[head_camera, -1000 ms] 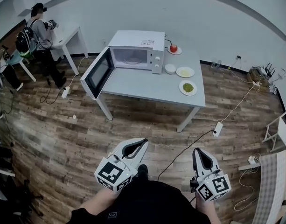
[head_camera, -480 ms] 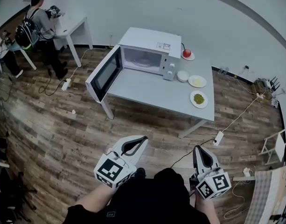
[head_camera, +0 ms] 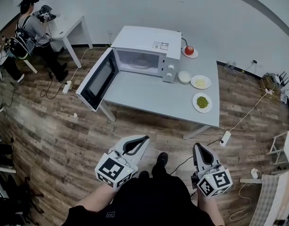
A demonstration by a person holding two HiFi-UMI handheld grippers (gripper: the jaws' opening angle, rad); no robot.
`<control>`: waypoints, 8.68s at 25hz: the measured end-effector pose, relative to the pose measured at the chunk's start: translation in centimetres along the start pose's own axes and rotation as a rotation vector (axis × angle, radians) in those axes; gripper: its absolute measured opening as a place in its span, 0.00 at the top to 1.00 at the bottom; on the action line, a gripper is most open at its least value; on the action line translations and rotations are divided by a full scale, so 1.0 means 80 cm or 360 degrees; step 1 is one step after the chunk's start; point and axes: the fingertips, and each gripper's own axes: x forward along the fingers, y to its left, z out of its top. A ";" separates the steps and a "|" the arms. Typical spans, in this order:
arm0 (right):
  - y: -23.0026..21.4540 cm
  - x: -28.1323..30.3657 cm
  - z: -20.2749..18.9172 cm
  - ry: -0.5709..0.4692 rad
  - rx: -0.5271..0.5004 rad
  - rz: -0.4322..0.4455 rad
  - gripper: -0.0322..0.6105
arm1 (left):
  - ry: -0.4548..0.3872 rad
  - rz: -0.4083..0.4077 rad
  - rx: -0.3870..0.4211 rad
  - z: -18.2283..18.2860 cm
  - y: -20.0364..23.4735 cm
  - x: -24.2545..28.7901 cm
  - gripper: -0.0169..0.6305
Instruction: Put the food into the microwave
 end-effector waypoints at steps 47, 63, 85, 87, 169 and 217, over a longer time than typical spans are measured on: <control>-0.293 0.260 -0.136 0.0562 -0.0157 -0.0088 0.92 | 0.0248 -0.0156 -0.0067 -0.114 0.161 0.378 0.96; -0.373 0.276 -0.242 0.1067 -0.0719 -0.0151 0.80 | 0.0323 -0.0174 0.0002 -0.167 0.168 0.420 0.96; -0.394 0.289 -0.269 0.1248 -0.1434 -0.0288 0.87 | 0.0343 -0.0132 0.0018 -0.184 0.178 0.405 0.96; -0.393 0.290 -0.269 0.1239 -0.1562 -0.0325 0.89 | 0.0347 -0.0133 0.0006 -0.186 0.177 0.404 0.96; -0.205 0.245 0.043 0.0174 -0.2331 -0.0282 0.92 | 0.0145 0.0144 0.0147 0.001 0.136 0.296 0.96; 0.030 0.657 0.018 0.0118 -0.2397 -0.0203 0.92 | 0.0105 0.0230 0.0165 -0.036 0.512 0.179 0.96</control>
